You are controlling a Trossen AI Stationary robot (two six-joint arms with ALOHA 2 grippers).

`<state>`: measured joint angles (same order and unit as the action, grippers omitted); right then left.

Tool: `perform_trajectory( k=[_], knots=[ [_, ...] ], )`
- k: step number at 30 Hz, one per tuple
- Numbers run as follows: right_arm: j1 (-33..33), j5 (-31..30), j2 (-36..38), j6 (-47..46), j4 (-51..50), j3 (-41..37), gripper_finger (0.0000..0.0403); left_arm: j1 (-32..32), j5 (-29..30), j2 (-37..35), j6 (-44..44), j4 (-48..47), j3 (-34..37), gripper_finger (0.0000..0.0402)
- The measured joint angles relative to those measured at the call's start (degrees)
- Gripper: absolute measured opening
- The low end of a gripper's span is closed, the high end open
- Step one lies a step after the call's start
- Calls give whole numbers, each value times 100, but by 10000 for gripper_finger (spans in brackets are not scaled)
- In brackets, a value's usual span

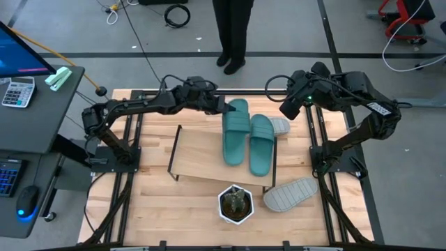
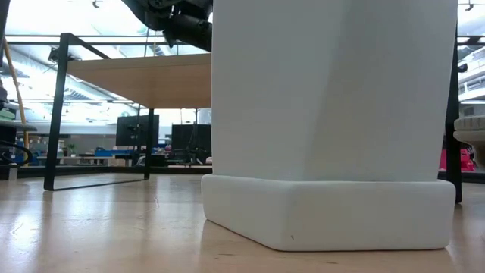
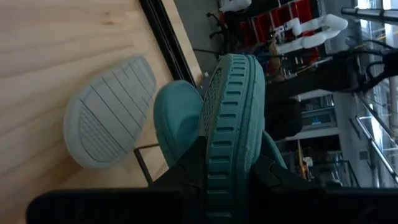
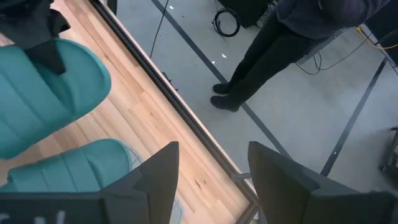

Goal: Pick and place slides into the shelf
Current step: Put the green slide on the shelf

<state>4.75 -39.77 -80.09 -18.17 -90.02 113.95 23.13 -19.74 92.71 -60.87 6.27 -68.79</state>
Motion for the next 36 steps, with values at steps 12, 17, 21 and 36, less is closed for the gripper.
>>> perform_trajectory(
  k=[12, 17, 21, 36],
  knots=[
    [0, -1, 0, 10, 0, 0, 199, -16, 83, -2, -76, -46, 0, 60],
    [0, -2, 0, 12, 0, 0, 199, -60, 126, -4, -150, -68, 0, 60],
    [0, -2, 0, 12, 0, 0, 199, -110, 179, -7, -222, -92, 0, 60],
    [0, -2, 0, 23, 0, 0, 199, -255, 455, -11, -346, -194, 0, 60]
  ],
)
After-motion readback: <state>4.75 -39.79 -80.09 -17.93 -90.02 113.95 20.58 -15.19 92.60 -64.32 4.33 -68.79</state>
